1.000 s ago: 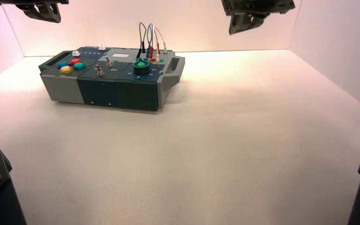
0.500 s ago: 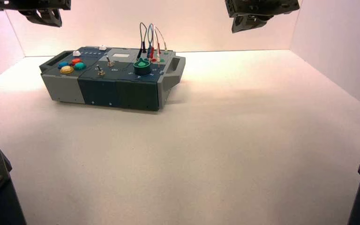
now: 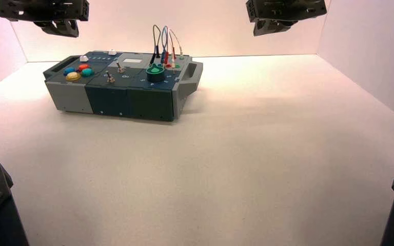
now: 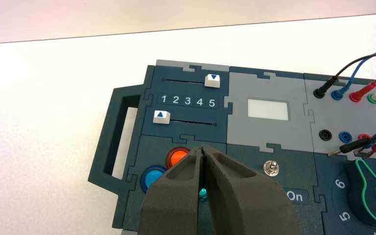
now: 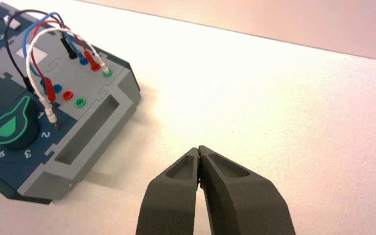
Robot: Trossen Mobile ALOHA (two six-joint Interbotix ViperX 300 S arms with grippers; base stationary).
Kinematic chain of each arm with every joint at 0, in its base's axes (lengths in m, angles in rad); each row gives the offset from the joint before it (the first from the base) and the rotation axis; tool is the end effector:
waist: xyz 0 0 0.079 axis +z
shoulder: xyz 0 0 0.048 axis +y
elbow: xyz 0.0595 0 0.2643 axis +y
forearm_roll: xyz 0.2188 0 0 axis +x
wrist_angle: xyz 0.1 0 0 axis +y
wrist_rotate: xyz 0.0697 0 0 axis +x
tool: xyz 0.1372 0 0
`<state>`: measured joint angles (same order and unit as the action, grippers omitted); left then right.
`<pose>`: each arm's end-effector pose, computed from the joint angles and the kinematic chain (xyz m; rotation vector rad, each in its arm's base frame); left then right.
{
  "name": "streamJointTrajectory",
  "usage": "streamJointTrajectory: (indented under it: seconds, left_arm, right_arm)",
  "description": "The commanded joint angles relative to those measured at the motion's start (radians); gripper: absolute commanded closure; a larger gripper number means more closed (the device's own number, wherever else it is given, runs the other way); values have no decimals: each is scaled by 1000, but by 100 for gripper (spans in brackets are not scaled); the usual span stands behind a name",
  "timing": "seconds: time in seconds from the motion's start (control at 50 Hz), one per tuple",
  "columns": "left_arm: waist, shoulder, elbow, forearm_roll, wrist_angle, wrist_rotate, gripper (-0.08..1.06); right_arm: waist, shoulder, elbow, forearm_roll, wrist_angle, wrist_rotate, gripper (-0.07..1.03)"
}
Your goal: Move the box away.
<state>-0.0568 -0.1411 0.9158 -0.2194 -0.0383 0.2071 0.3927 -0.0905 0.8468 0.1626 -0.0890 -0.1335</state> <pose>0.4022 -0.0211 0.0349 0.0124 0.7372 -0.0418 0.3980 0.1617 0.0486 -0.1088 0.6634 0.3545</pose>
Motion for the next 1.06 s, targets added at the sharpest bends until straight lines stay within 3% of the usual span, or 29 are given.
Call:
streamJointTrajectory:
  seconds: [0.02, 1.06]
  left_arm:
    - [-5, 8, -12, 0, -18, 3, 101]
    - [-25, 55, -26, -2, -37, -2, 101]
  right_arm:
    - [-3, -11, -5, 3, -23, 3, 98]
    - [-3, -21, 11, 6, -37, 5, 98]
